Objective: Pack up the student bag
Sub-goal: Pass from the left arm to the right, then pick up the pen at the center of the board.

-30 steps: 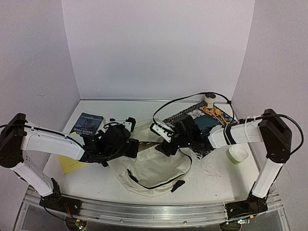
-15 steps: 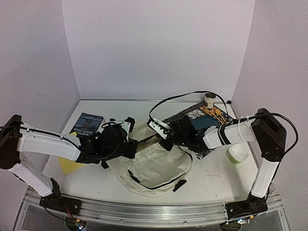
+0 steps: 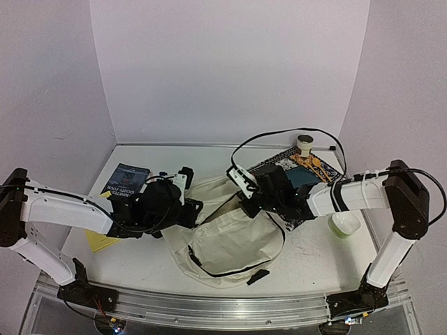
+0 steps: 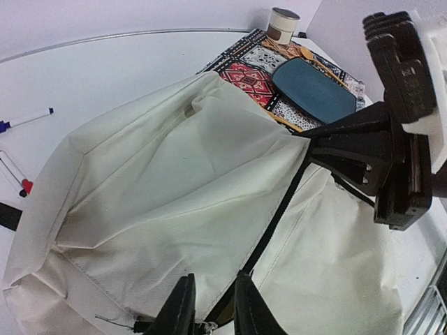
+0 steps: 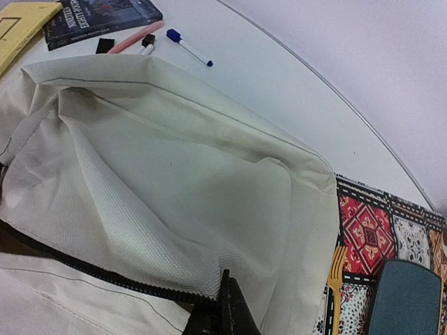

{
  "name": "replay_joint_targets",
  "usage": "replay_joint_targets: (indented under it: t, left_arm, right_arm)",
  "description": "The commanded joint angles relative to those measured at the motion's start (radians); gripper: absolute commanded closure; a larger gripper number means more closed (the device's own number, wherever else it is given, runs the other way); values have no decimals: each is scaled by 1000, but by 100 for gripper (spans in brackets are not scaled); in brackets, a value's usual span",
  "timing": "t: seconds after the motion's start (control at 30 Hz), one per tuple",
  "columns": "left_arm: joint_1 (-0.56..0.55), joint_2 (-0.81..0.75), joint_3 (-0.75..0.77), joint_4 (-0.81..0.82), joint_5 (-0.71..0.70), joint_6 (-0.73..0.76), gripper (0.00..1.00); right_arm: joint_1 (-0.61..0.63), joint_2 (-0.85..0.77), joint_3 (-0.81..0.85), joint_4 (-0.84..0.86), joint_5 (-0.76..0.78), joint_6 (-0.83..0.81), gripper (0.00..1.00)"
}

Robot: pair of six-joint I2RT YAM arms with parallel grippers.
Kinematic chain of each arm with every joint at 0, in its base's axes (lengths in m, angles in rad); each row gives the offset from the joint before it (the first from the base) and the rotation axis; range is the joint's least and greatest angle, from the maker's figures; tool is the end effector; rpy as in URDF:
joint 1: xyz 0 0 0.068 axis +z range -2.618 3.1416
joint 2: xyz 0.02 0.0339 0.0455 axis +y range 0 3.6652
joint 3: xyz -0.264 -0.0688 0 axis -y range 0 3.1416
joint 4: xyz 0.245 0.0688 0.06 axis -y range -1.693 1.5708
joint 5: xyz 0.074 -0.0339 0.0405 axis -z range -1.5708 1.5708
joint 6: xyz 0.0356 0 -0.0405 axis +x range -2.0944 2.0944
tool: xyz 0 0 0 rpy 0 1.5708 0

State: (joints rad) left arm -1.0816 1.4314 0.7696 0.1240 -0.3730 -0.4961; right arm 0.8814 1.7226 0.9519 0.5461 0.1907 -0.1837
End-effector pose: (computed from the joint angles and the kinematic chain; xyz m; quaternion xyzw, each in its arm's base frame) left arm 0.1550 -0.2636 0.2168 0.1589 0.8445 -0.2307 0.4564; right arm 0.2493 0.2918 0.2226 -0.3441 0.7007 0.1422 0.6086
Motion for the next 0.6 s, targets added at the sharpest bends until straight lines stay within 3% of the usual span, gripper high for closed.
replay_joint_targets:
  t: [0.0,0.17,0.43,0.57]
  left_arm:
    - [2,-51,10,26,-50,1,69]
    - [42,-96,-1,-9,-102,-2,59]
    - [254,-133,2,-164,-81,-47,45]
    - [359,-102,51,-228,-77,-46,44]
  right_arm:
    - [-6,-37,-11,-21,70,77,100]
    - [-7,-36,-4,-46,58,82,100]
    - [-5,-36,11,-72,37,95,100]
    - [-1,-35,14,-77,35,99,100]
